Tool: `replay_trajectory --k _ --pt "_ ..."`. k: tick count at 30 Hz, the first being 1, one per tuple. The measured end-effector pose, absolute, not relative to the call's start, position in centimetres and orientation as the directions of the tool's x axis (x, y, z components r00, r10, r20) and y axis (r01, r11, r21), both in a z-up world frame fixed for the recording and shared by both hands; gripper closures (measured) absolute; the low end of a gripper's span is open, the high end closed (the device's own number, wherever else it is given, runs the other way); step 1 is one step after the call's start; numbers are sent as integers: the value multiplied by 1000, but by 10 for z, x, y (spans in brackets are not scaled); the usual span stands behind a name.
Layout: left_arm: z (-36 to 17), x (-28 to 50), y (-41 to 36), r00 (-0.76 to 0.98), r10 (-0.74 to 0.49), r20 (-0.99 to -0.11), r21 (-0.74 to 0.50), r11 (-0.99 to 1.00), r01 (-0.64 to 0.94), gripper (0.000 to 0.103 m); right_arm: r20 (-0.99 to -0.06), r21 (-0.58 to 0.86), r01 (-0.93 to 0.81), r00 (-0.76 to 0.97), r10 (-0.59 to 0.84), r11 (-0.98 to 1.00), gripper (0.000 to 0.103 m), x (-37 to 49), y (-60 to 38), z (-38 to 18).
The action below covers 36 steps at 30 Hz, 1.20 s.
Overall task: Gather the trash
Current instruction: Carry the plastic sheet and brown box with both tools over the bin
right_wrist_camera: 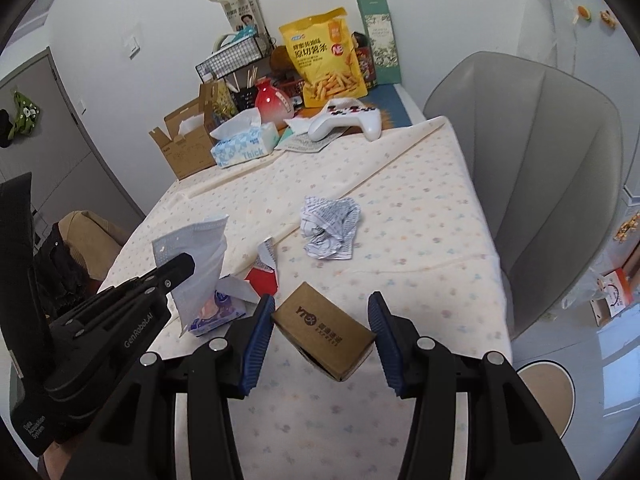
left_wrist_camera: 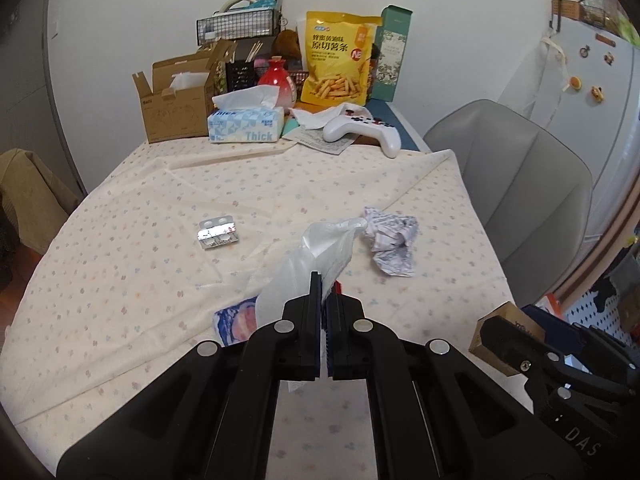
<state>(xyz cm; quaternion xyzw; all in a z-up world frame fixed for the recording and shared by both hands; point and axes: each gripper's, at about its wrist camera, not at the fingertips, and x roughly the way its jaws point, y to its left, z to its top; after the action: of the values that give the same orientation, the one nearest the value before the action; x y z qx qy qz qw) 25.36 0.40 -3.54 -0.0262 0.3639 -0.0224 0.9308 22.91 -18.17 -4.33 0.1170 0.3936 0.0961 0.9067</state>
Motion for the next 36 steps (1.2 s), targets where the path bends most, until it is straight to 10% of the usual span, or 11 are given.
replay_trajectory --k 36 --pt "-37 212 -217 665 -330 -670 -64 918 391 100 -681 231 312 728 -76 921 55 123 -391 -32"
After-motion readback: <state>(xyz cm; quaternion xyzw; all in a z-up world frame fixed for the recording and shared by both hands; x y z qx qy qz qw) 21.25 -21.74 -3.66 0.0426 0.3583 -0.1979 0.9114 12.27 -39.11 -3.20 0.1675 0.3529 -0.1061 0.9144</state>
